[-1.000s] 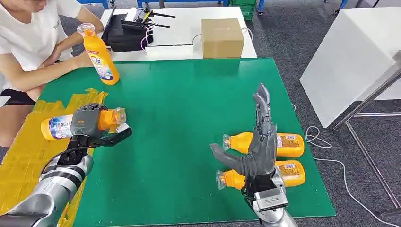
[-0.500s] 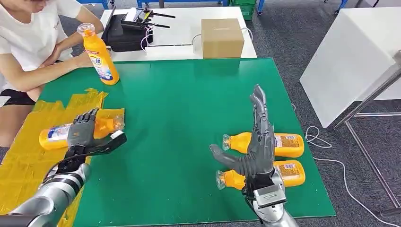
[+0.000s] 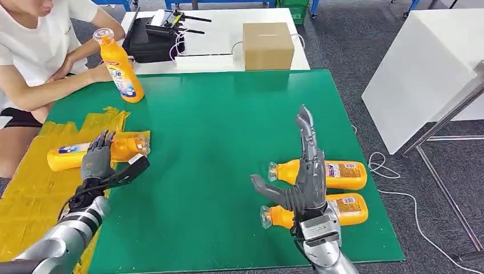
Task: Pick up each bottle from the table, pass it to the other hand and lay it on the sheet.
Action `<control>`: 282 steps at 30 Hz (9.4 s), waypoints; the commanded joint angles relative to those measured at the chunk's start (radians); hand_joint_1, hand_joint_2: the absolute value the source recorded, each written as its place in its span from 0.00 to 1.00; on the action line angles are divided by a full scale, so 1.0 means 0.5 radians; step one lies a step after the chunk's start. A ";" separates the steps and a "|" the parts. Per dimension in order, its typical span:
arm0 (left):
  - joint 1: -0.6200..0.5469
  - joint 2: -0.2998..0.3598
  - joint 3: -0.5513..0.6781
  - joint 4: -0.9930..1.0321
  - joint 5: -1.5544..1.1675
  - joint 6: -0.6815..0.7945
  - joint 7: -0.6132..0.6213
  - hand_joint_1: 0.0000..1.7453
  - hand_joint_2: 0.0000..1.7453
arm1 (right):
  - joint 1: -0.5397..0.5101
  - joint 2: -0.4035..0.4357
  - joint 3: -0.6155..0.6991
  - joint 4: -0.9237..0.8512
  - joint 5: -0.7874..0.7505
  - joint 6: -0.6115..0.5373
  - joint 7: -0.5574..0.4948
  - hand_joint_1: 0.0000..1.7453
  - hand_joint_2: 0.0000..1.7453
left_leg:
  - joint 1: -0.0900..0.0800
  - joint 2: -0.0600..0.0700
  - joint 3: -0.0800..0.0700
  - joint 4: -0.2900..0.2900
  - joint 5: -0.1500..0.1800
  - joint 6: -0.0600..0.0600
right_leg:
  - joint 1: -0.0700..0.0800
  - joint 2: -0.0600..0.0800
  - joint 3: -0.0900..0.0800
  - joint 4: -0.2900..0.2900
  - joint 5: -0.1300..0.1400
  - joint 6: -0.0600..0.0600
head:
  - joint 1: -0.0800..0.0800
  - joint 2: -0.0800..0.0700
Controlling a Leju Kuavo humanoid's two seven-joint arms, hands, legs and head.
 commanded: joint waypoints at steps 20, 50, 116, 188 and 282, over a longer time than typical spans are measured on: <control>0.441 -0.621 0.350 -2.068 0.635 0.013 -1.108 0.00 1.00 | 0.026 0.014 -0.160 0.092 0.248 -0.175 0.047 0.00 1.00 | 0.001 -0.005 -0.001 0.004 -0.004 0.000 | 0.002 -0.006 0.002 0.000 -0.003 0.002 | -0.001 0.000; 1.160 -0.387 -0.045 -2.458 2.494 -0.981 -0.719 0.00 1.00 | 0.329 -0.435 -0.590 0.013 1.501 -0.114 0.736 0.00 1.00 | -0.002 0.002 0.007 -0.004 -0.004 0.001 | -0.004 0.001 0.008 -0.006 -0.001 0.002 | -0.001 0.000; 1.126 -0.467 0.116 -2.118 2.551 -1.086 -0.622 0.00 1.00 | -0.347 -0.806 -0.203 0.485 1.459 0.603 1.127 0.00 1.00 | -0.003 -0.001 0.004 -0.001 -0.004 0.003 | -0.004 -0.002 0.005 -0.003 -0.002 0.002 | -0.001 0.000; 0.975 -0.452 0.052 -1.924 2.553 -1.083 -0.593 0.00 1.00 | -0.706 -0.647 -0.220 1.825 1.534 0.836 1.107 1.00 1.00 | -0.002 -0.002 0.010 -0.001 -0.004 0.002 | -0.003 -0.003 0.010 -0.004 -0.001 0.001 | -0.002 0.000; 0.423 -0.358 -0.840 -1.797 2.495 -1.338 -0.433 0.00 1.00 | -0.730 0.335 -0.130 1.530 0.404 0.175 0.276 1.00 1.00 | 0.000 -0.004 0.003 0.001 -0.001 0.000 | 0.000 -0.008 0.005 -0.001 -0.001 0.001 | -0.002 0.000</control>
